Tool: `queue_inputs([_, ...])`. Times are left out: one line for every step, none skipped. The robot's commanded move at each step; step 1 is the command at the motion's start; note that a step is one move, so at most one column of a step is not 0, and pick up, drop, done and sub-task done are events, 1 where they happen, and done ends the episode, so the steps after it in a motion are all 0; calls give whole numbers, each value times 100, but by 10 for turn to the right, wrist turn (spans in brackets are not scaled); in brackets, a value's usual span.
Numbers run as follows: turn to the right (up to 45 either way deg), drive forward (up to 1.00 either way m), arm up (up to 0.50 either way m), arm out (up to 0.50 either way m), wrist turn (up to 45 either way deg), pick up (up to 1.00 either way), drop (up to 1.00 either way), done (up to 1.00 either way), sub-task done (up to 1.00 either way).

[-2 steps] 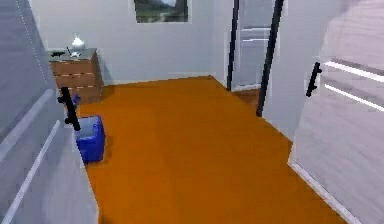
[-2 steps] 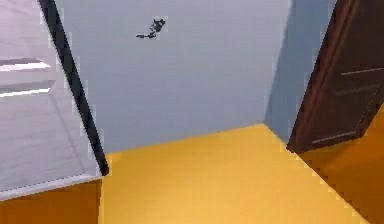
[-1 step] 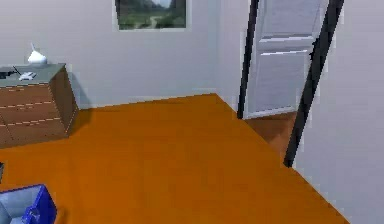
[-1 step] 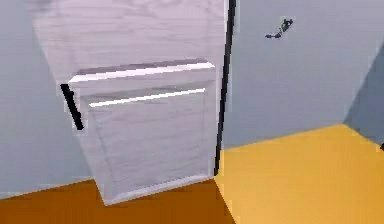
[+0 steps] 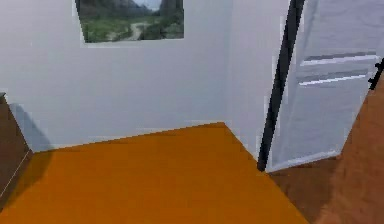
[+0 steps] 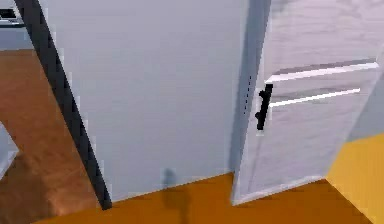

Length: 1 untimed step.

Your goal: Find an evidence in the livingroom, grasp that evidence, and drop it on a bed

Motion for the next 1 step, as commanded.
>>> queue_inputs([0,50,0,0,0,0,0,0,0])
